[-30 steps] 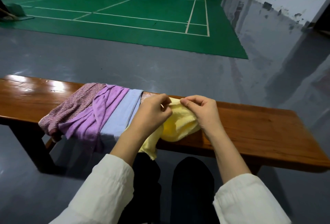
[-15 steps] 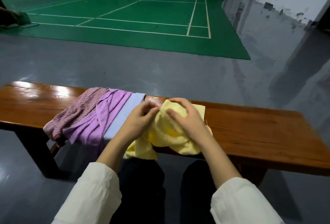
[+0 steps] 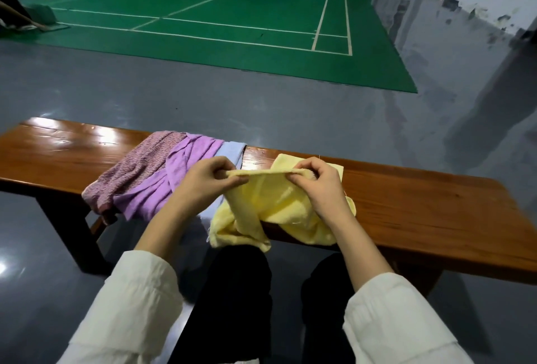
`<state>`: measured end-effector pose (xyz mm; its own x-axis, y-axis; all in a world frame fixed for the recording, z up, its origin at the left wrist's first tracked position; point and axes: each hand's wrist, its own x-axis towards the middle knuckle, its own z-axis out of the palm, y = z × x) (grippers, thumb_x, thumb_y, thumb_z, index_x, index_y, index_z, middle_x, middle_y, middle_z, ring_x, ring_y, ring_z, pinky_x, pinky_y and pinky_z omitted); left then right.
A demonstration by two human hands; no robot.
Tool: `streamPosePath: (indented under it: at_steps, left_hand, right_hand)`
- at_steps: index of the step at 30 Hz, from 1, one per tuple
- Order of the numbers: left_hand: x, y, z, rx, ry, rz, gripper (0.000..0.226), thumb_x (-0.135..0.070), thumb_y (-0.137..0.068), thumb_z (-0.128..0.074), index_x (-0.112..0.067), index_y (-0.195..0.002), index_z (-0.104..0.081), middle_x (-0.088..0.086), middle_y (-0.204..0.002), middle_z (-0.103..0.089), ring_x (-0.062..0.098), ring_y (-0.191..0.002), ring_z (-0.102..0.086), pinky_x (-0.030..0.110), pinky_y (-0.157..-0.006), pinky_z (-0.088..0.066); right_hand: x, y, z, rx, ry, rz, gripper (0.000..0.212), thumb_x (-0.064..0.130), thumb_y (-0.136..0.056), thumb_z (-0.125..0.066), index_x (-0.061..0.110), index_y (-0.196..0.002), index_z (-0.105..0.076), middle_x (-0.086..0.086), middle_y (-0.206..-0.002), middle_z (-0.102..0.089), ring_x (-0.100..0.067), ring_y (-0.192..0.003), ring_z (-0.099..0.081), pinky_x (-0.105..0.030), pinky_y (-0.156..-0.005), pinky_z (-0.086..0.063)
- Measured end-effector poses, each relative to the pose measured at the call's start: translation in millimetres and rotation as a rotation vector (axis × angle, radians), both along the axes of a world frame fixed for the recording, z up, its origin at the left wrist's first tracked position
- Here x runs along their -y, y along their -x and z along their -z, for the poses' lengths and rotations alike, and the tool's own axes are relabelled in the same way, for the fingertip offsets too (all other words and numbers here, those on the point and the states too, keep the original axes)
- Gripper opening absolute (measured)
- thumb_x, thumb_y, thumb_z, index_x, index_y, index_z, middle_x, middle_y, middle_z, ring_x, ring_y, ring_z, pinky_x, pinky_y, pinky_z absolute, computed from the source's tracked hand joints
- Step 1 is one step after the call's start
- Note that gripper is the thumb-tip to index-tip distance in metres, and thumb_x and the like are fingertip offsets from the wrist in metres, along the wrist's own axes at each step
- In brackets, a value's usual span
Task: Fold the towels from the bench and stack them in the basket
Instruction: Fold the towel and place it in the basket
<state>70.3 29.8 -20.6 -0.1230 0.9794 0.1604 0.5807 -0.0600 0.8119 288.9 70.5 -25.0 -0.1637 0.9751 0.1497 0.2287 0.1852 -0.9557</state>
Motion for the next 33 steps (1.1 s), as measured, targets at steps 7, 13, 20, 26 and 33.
streamPosePath:
  at_steps: [7, 13, 20, 26, 33]
  left_hand:
    - [-3, -8, 9, 0.891, -0.087, -0.088, 0.024, -0.032, -0.090, -0.059, -0.015, -0.077, -0.048, 0.002, -0.066, -0.044, 0.009, -0.058, -0.043, 0.023, -0.054, -0.036]
    - [-7, -6, 5, 0.547, -0.195, -0.242, 0.016, -0.008, -0.096, -0.050, -0.020, -0.086, -0.054, -0.007, -0.080, -0.053, 0.003, -0.074, -0.048, 0.016, -0.066, -0.038]
    - [6, -64, -4, 0.209, -0.030, 0.248, 0.024, -0.022, -0.087, -0.068, -0.024, -0.111, -0.065, -0.011, -0.103, -0.068, 0.002, -0.098, -0.061, 0.020, -0.083, -0.048]
    - [3, -38, -3, 0.043, -0.080, 0.043, 0.019, -0.025, -0.086, -0.069, -0.008, -0.079, -0.069, 0.009, -0.069, -0.063, 0.003, -0.062, -0.048, 0.027, -0.063, -0.040]
    - [0, 22, 7, -0.061, 0.003, -0.365, 0.014, -0.026, -0.089, -0.066, -0.013, -0.091, -0.069, 0.012, -0.084, -0.065, 0.020, -0.076, -0.055, 0.030, -0.060, -0.036]
  right_hand:
    - [6, -2, -7, 0.004, 0.056, -0.165, 0.021, 0.009, -0.075, -0.079, 0.024, -0.073, -0.064, 0.008, -0.064, -0.052, -0.003, -0.062, -0.047, -0.012, -0.060, -0.040]
    - [5, -17, -17, -0.041, 0.080, -0.181, 0.006, 0.014, -0.078, -0.077, 0.015, -0.080, -0.071, -0.008, -0.073, -0.055, -0.009, -0.067, -0.048, -0.013, -0.059, -0.039]
    - [8, 5, -20, -0.039, -0.025, -0.218, 0.007, 0.011, -0.080, -0.074, 0.017, -0.078, -0.071, 0.009, -0.065, -0.058, -0.006, -0.067, -0.051, -0.014, -0.063, -0.042]
    - [5, -11, -19, 0.226, 0.108, -0.309, 0.025, 0.029, -0.077, -0.077, 0.017, -0.061, -0.062, 0.001, -0.061, -0.052, -0.004, -0.058, -0.045, -0.016, -0.055, -0.036]
    - [3, -31, -11, 0.139, 0.132, -0.242, 0.018, 0.018, -0.078, -0.076, 0.009, -0.067, -0.066, 0.007, -0.061, -0.057, -0.001, -0.057, -0.050, -0.017, -0.055, -0.038]
